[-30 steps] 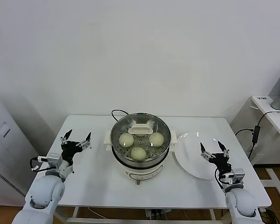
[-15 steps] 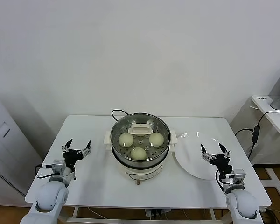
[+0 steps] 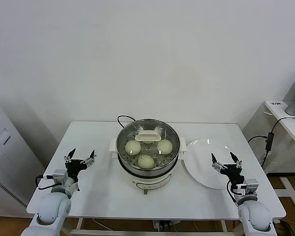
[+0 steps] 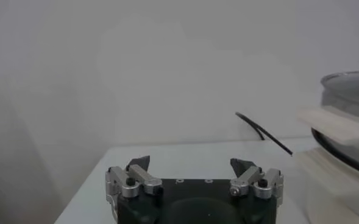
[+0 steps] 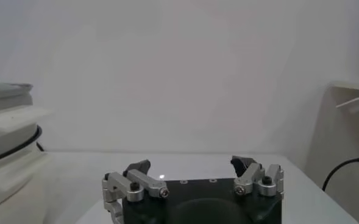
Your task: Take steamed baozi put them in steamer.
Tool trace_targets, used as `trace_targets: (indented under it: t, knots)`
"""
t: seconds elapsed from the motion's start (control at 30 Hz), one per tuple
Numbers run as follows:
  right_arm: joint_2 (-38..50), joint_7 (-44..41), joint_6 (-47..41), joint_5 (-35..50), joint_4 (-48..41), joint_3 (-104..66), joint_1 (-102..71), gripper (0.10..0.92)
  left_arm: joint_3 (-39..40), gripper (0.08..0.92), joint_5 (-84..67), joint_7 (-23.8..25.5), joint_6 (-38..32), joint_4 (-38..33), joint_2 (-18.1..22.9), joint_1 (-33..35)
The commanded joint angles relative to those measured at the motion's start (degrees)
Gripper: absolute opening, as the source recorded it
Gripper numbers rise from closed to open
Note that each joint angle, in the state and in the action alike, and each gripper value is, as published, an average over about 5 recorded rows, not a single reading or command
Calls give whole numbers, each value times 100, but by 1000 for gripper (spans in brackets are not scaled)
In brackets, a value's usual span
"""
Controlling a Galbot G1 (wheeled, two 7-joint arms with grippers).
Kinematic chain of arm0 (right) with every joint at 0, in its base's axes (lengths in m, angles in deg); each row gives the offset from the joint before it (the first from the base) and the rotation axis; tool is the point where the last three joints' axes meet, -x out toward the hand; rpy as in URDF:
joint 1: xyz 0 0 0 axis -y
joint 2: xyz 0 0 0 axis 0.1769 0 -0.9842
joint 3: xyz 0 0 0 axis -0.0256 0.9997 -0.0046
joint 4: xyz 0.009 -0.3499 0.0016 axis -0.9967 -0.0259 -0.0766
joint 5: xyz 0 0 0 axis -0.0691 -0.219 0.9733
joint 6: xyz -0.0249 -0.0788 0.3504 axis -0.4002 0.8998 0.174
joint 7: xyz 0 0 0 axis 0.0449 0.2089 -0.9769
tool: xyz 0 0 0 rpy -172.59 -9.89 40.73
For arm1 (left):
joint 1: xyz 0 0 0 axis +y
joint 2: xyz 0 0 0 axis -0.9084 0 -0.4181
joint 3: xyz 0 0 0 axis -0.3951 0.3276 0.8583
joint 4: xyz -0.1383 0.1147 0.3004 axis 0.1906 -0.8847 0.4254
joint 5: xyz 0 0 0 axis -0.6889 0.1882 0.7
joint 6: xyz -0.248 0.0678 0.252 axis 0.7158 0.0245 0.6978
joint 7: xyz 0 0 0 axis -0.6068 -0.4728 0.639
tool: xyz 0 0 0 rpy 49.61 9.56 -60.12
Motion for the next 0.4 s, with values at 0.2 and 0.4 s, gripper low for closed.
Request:
trace_targets:
  t: [0.2, 0.4]
  knots:
    - [-10, -10, -33, 84, 4, -46, -11, 823, -14, 823, -89, -4, 36, -5, 5, 6]
    - [7, -43, -20, 103, 1, -37, -24, 823, -33, 823, -80, -11, 50, -13, -3, 18]
